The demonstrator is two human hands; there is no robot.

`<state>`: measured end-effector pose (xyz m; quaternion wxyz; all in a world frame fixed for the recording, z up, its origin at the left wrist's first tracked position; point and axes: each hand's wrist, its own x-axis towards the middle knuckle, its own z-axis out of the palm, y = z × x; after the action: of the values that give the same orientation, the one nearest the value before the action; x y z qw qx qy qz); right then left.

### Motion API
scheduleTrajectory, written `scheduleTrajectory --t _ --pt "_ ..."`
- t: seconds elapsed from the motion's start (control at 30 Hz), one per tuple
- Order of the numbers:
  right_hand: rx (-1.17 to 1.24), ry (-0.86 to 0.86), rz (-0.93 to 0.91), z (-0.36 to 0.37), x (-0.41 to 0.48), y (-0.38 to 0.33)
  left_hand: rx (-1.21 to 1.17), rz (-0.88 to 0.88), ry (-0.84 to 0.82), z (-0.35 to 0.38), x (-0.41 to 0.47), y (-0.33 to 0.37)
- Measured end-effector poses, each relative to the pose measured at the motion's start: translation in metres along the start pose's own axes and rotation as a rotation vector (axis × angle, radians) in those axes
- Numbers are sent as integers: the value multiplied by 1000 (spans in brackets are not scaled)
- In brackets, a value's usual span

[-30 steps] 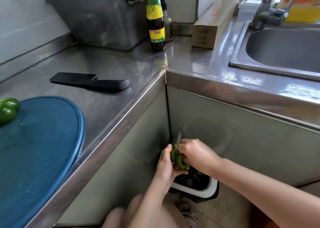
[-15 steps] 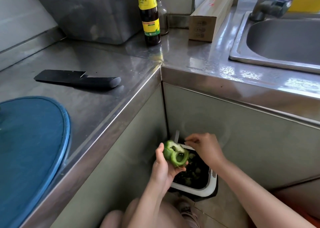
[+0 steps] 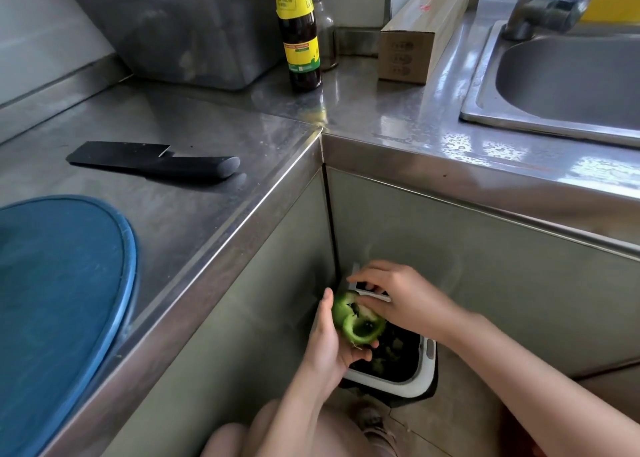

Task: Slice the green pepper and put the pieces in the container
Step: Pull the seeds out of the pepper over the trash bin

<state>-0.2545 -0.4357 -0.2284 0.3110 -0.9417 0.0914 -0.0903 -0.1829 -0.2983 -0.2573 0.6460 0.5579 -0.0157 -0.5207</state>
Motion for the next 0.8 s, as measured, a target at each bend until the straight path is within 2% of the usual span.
scheduleTrajectory --t 0.17,0.33,0.5,0.63,0.73,0.8 --pt "-142 -69 -56 -1 3 -8 87 2 -22 6 -5 -2" --pt "-395 82 -196 12 0 -14 80 -2 -69 8 -9 -2" --pt "-439 121 -232 22 -3 -14 62 11 -49 7 -9 -2" --pt "-319 7 -257 11 2 -10 101 17 -35 4 -11 -1" --pt "-97 -51 -204 -3 4 -10 113 17 -63 2 -12 -1" --pt "67 -22 -124 -12 5 -9 98 26 -87 2 -12 1"
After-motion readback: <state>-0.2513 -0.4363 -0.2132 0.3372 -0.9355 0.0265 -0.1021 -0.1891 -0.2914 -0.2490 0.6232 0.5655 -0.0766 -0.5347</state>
